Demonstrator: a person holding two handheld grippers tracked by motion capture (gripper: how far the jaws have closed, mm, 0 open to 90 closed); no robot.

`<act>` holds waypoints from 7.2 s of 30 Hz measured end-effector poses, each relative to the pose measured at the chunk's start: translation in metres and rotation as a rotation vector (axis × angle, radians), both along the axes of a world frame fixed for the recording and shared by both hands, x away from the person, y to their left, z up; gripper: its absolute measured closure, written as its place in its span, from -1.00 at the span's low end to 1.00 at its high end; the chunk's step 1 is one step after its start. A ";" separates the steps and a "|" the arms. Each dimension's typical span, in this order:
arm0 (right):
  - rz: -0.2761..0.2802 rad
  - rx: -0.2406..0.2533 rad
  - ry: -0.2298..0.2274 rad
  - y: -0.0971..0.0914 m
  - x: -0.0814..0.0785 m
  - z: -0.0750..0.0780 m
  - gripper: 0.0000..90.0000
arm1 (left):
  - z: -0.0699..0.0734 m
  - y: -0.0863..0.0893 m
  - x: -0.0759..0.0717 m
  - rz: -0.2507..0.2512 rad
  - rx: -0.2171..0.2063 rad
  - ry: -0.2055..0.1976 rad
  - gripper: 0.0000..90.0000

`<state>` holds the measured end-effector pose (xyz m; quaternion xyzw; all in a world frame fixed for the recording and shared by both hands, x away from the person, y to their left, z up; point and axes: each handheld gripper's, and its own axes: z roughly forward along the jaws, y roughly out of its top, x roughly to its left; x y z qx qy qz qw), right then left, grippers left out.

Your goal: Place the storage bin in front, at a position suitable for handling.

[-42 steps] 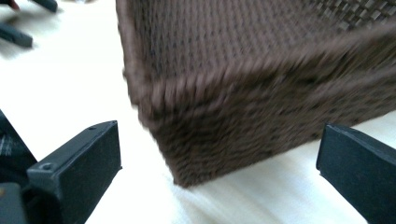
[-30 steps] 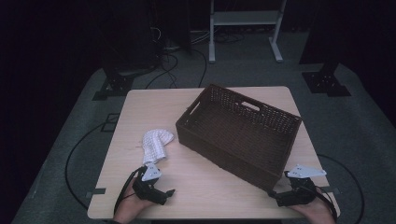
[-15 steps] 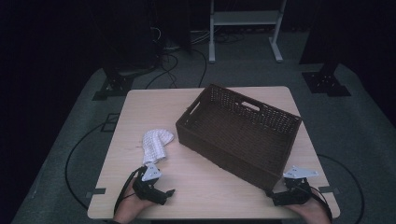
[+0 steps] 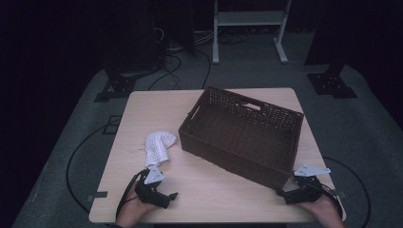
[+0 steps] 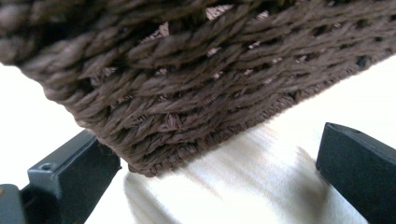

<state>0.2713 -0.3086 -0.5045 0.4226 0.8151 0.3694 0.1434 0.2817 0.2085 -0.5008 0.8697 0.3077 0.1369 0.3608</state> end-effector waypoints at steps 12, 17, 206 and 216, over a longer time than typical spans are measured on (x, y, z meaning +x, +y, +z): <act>0.075 -0.039 -0.052 0.007 -0.006 0.001 -0.61 | 0.005 0.004 0.003 0.044 0.014 0.009 -0.93; 0.081 -0.032 -0.058 0.008 -0.006 0.001 -0.55 | 0.011 0.007 0.003 0.057 0.000 -0.009 -0.91; 0.080 -0.032 -0.059 0.008 -0.006 0.001 -0.54 | 0.076 -0.045 0.083 -0.025 -0.166 -0.008 0.44; 0.080 -0.032 -0.059 0.008 -0.006 0.001 -0.54 | 0.058 -0.057 0.087 -0.036 -0.105 0.032 0.44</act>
